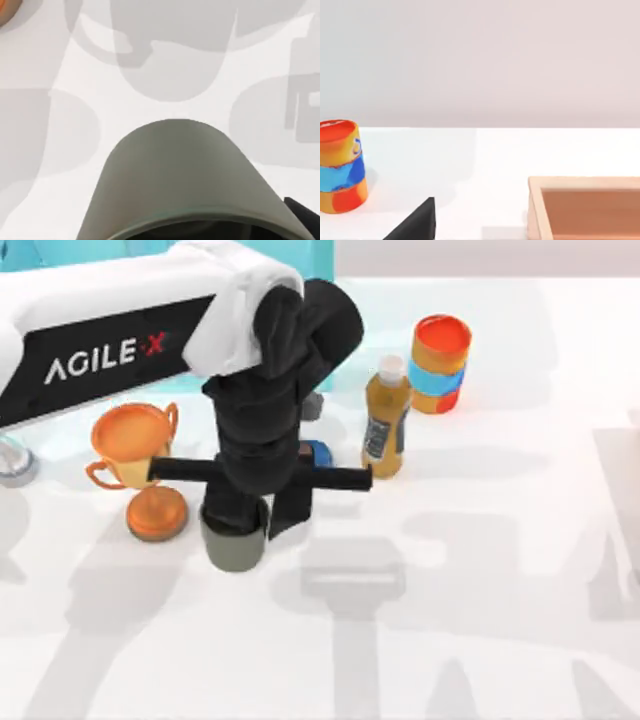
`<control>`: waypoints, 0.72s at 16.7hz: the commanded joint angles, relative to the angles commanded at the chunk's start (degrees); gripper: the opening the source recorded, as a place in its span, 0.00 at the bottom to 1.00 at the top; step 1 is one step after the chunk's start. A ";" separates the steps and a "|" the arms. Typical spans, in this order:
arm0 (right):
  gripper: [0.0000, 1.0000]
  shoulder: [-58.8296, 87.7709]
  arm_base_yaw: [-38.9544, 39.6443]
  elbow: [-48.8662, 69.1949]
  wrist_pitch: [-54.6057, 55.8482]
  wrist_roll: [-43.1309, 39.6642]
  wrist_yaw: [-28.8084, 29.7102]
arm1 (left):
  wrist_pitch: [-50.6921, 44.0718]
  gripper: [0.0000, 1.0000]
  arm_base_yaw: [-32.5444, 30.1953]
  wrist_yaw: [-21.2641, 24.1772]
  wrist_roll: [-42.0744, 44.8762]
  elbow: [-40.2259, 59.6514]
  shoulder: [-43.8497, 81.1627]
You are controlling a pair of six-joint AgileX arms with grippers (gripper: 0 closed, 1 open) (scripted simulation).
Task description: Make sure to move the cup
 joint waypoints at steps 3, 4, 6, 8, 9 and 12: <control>1.00 0.00 0.00 0.00 0.00 0.00 0.00 | -4.05 0.00 6.78 -0.70 8.06 -5.84 -7.33; 1.00 0.00 0.00 0.00 0.00 0.00 0.00 | -5.07 0.00 9.40 -0.95 10.87 -7.83 -9.25; 1.00 0.00 0.00 0.00 0.00 0.00 0.00 | -6.14 0.00 15.05 -1.31 16.43 -11.52 -12.23; 1.00 0.00 0.00 0.00 0.00 0.00 0.00 | -5.70 0.00 20.90 -1.16 21.72 -14.68 -14.07; 1.00 0.00 0.00 0.00 0.00 0.00 0.00 | -4.89 0.00 23.76 -0.81 24.16 -15.95 -14.68; 1.00 0.00 0.00 0.00 0.00 0.00 0.00 | -0.85 0.00 31.49 1.16 30.15 -18.24 -16.13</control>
